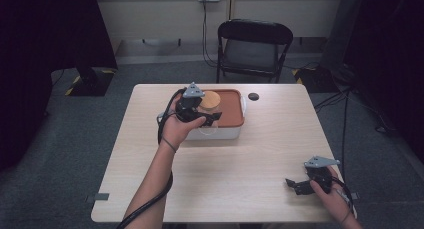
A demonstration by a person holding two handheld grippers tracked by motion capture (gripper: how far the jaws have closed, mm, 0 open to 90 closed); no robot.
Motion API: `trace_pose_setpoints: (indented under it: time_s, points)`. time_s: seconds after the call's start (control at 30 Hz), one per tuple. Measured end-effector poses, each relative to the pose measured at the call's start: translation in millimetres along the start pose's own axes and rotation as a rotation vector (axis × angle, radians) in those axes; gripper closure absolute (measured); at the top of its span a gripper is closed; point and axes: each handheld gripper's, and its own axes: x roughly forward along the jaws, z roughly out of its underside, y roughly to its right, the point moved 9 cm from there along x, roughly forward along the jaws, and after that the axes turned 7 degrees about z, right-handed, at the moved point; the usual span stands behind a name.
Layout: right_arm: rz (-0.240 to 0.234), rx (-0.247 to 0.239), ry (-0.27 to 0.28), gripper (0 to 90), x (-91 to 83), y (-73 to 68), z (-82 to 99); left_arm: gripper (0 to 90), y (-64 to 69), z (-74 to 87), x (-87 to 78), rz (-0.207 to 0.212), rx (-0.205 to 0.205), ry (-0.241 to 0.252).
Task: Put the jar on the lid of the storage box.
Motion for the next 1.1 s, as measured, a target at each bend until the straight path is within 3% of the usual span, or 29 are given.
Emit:
trace_pose_setpoints:
  time_s: [1.1]
  points:
    - [0.000,0.000,0.000,0.0,0.0,0.0,0.0,26.3,-9.6,-16.9,18.0,-0.017,0.010,0.008]
